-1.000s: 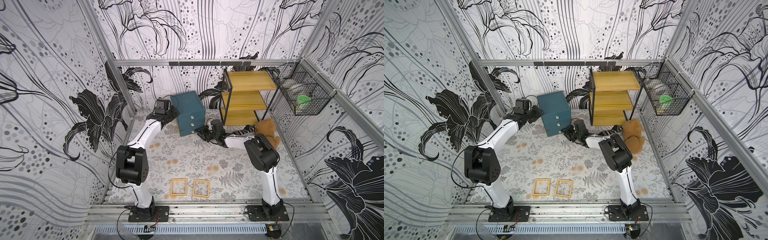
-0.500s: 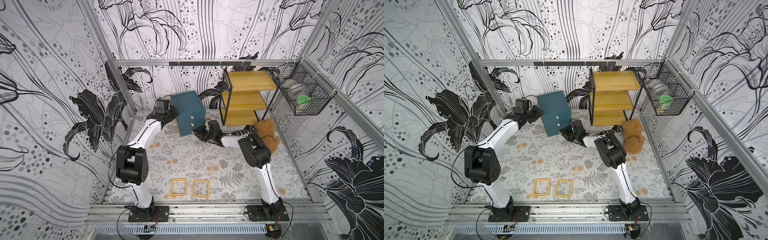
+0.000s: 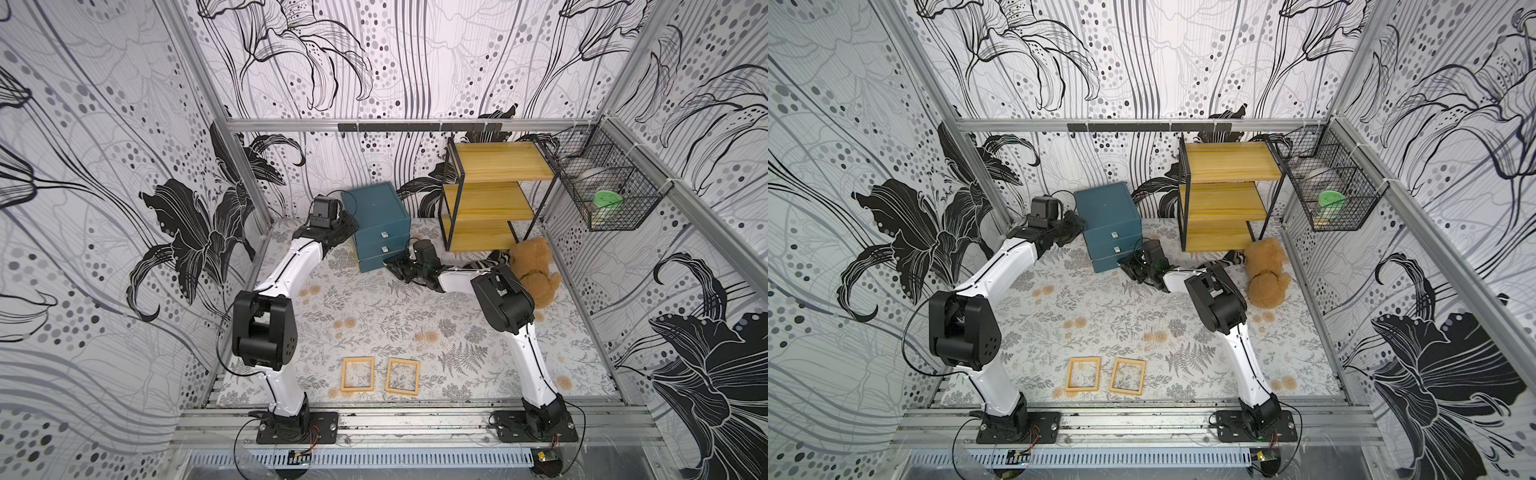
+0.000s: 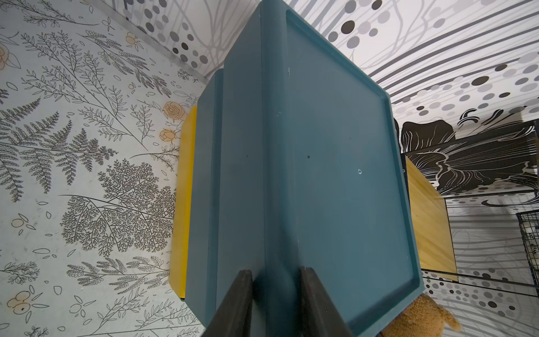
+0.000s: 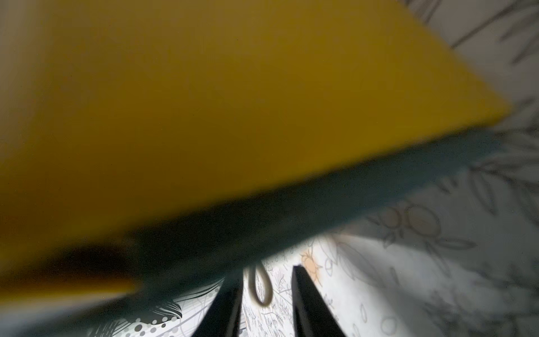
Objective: Place the brooch boxes into the drawer by color
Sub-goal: Open the drawer in the storage box.
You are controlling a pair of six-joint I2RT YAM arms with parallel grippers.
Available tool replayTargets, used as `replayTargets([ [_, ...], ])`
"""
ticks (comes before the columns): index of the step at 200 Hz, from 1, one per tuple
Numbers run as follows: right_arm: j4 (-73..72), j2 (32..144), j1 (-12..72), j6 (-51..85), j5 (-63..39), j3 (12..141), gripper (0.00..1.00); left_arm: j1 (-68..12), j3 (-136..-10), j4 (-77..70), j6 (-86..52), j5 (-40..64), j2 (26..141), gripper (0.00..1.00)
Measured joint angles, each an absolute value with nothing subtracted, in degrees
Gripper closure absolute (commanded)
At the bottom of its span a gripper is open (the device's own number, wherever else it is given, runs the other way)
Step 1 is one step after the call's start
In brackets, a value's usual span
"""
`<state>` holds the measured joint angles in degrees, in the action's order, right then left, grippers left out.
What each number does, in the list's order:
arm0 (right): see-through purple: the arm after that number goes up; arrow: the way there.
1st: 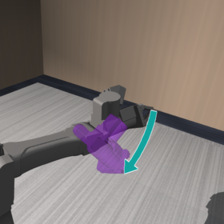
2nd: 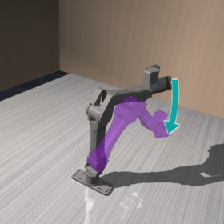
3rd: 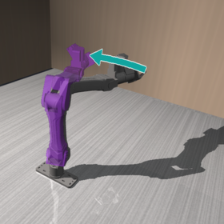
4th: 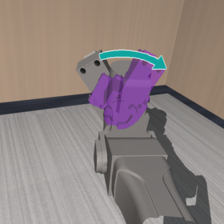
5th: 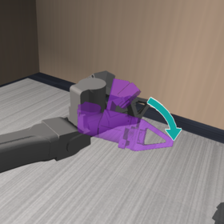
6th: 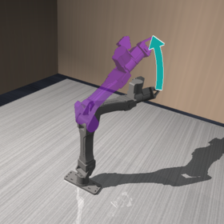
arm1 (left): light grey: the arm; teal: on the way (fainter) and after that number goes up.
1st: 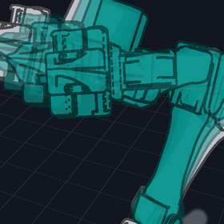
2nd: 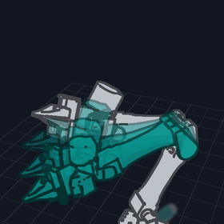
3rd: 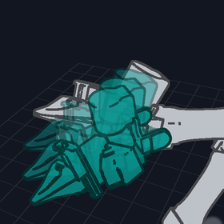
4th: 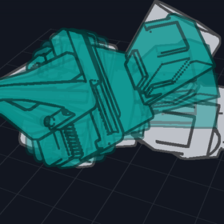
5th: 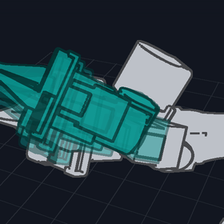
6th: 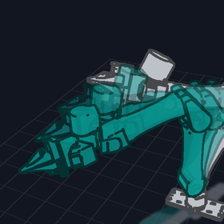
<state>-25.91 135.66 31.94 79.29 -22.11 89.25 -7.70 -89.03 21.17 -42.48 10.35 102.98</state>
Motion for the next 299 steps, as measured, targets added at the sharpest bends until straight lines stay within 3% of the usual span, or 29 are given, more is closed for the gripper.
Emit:
replayTargets([
  [65, -25.9, 135.7, 32.0, 80.7, -21.9, 90.0, 1.00, -7.7, -89.5, 21.7, -42.5, 10.3, 103.2, 0.70],
  [128, -27.6, 135.5, 32.2, 81.2, -21.5, 88.5, 1.00, -7.7, -90.0, 22.3, -42.5, 10.3, 103.4, 0.70],
  [299, -31.4, 120.3, 34.3, 81.7, -21.5, 65.4, 1.00, -7.7, -91.7, 24.3, -42.4, 10.5, 104.1, 0.70],
])
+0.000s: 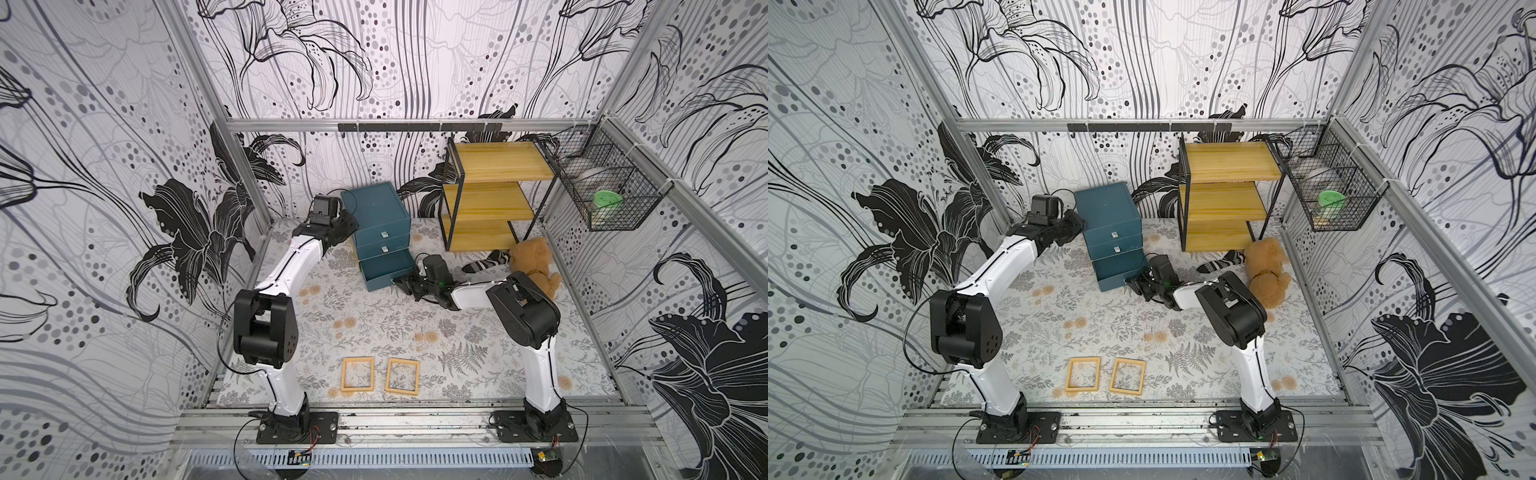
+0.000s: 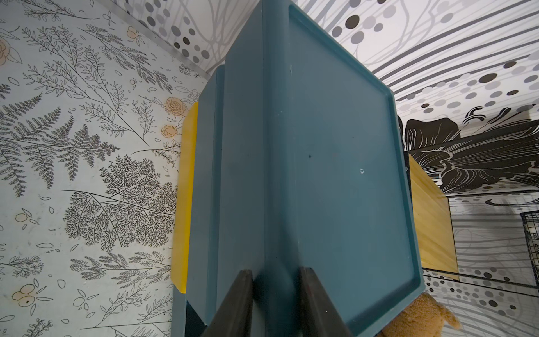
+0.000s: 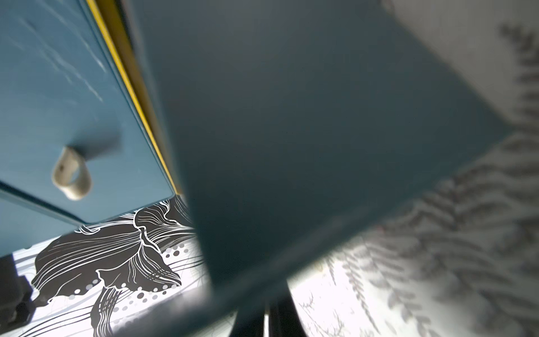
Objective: Place the brooch boxes into the drawer by color
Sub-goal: Open the drawer in the storage box.
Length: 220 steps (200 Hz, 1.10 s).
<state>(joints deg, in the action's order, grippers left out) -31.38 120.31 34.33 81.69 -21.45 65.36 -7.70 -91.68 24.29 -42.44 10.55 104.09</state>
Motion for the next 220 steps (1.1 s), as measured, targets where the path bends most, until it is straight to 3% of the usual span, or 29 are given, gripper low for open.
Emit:
replayTargets([
  [126, -30.9, 114.9, 35.7, 81.7, -21.5, 58.1, 1.00, -7.7, -92.9, 25.8, -42.3, 10.6, 104.6, 0.70],
  [157, -30.2, 114.8, 35.7, 81.5, -21.5, 57.9, 0.68, -7.7, -92.9, 25.6, -42.1, 10.6, 104.7, 0.63],
  [220, -21.7, 108.2, 35.8, 76.8, -20.0, 58.0, 0.51, -8.0, -92.9, 27.2, -41.9, 8.3, 104.4, 0.44],
])
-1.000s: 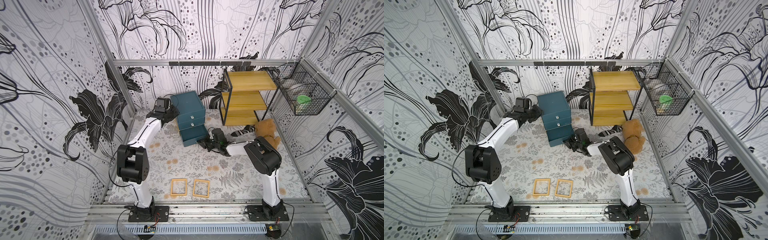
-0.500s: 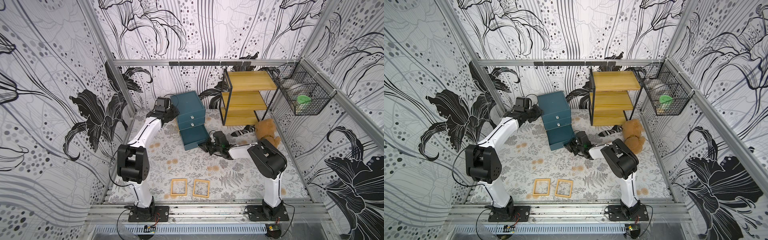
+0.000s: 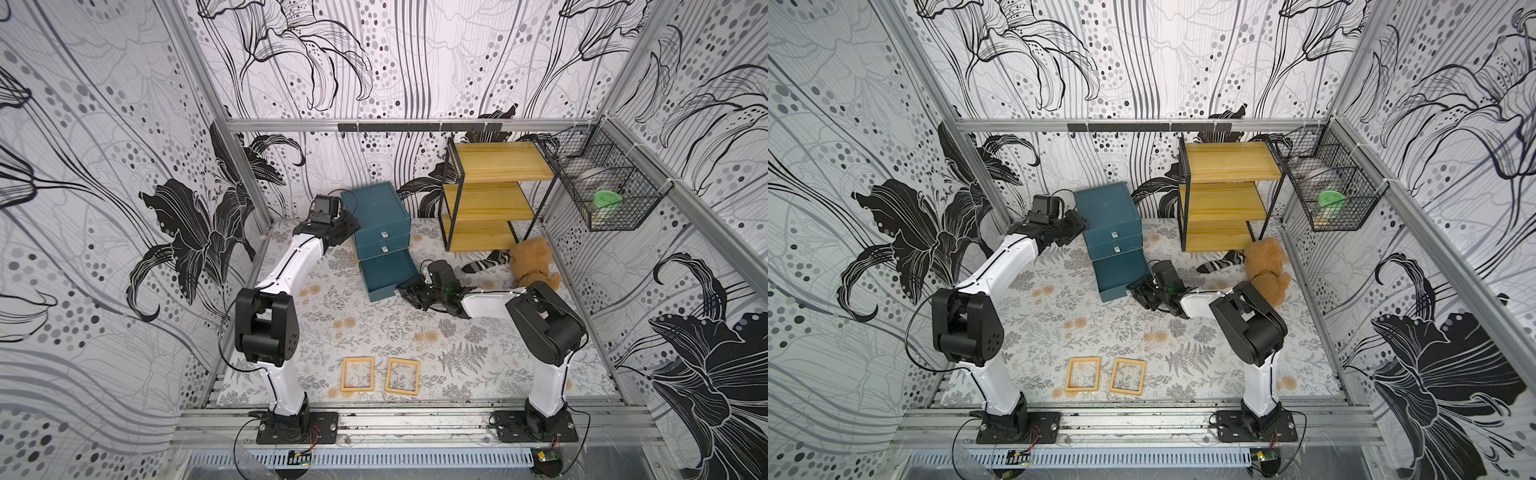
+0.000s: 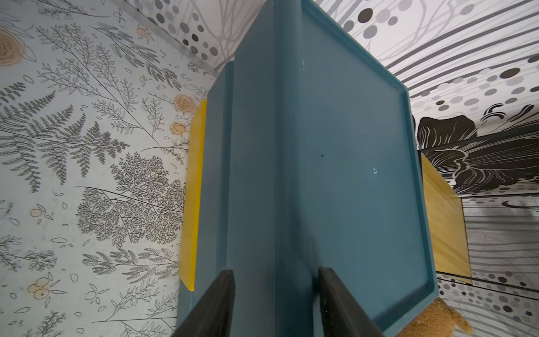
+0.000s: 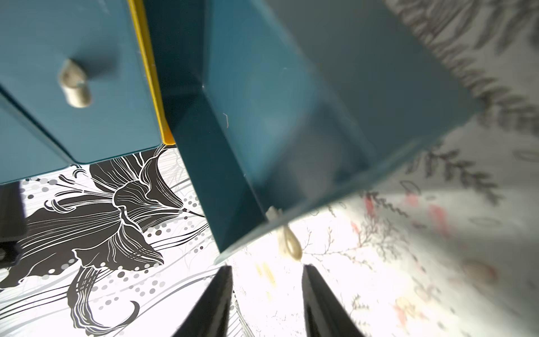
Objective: Place the brooch boxes into the drawer by color
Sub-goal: Open the drawer in the storage box, then pick up the brooch box from the center of the board.
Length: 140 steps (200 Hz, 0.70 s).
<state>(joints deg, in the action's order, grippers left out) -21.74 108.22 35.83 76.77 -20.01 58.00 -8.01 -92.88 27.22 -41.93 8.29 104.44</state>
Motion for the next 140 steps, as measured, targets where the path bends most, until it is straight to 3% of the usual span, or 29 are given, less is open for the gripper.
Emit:
replayTargets([
  [88, -5.6, 88.9, 35.8, 57.1, -19.7, 56.8, 0.58, -14.6, -80.4, 36.6, -42.2, 0.8, 87.3, 0.48],
  [140, 4.8, 75.2, 35.8, 46.7, -23.4, 52.0, 0.60, -23.9, -69.6, 41.9, -45.3, -1.0, 77.3, 0.54],
])
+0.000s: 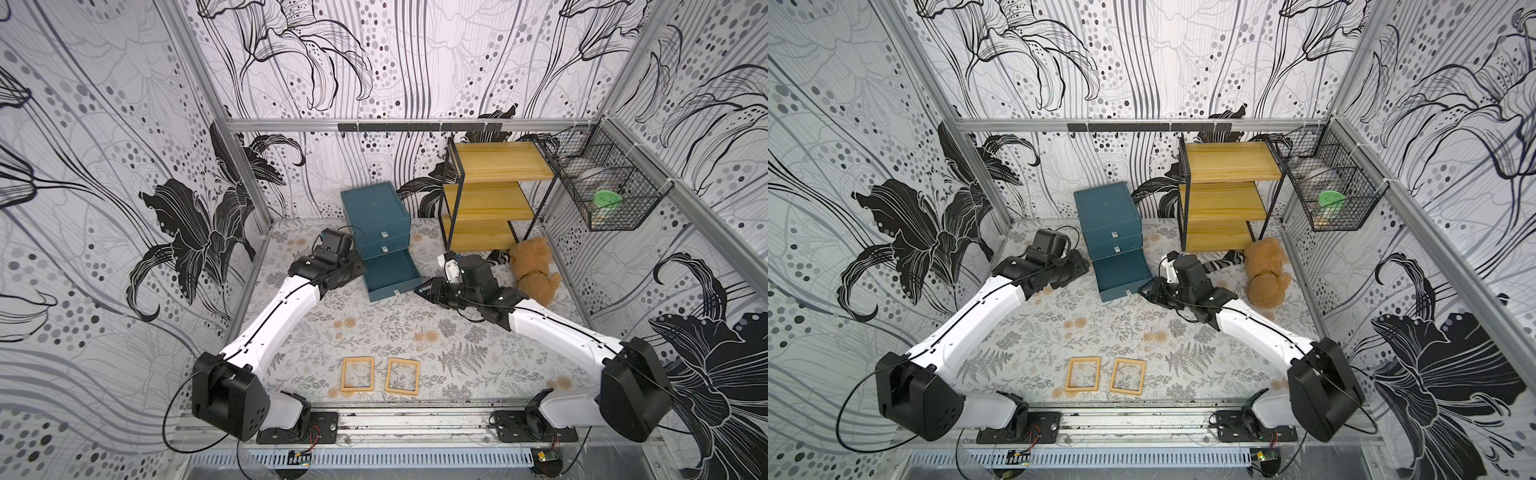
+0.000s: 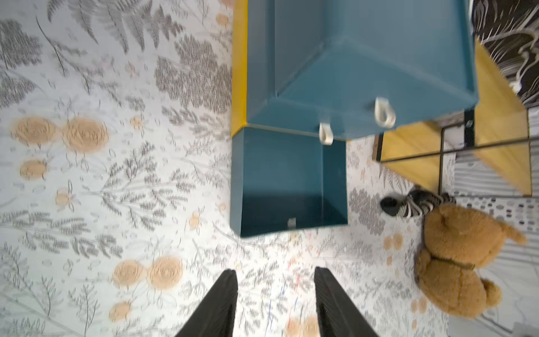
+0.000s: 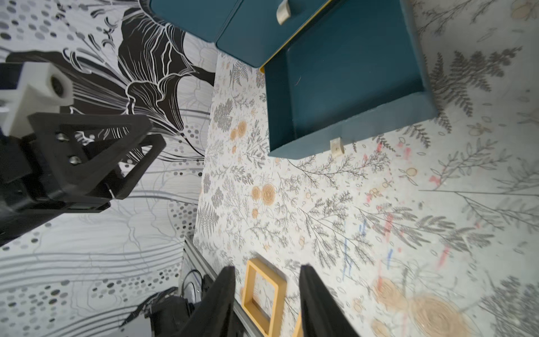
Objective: Place the brooch boxes into the drawer by color
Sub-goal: Pick up the brooch box from the center of the board.
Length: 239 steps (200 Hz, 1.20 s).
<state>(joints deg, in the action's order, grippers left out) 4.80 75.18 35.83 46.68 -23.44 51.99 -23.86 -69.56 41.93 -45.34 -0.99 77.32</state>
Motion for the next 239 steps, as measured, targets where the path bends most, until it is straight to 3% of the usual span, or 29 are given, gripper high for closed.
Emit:
replayTargets([
  [57, 15.9, 61.9, 35.8, 40.4, -26.6, 50.1, 0.63, -38.4, -57.2, 45.3, -55.3, -4.9, 66.5, 0.63],
  [116, 24.0, 56.1, 36.3, 39.5, -28.9, 46.3, 0.65, -52.1, -48.5, 45.8, -67.3, -9.3, 63.5, 0.64],
  [239, 32.0, 58.5, 37.6, 37.8, -28.7, 48.3, 0.65, -63.2, -38.3, 44.2, -77.8, -11.2, 69.4, 0.72],
])
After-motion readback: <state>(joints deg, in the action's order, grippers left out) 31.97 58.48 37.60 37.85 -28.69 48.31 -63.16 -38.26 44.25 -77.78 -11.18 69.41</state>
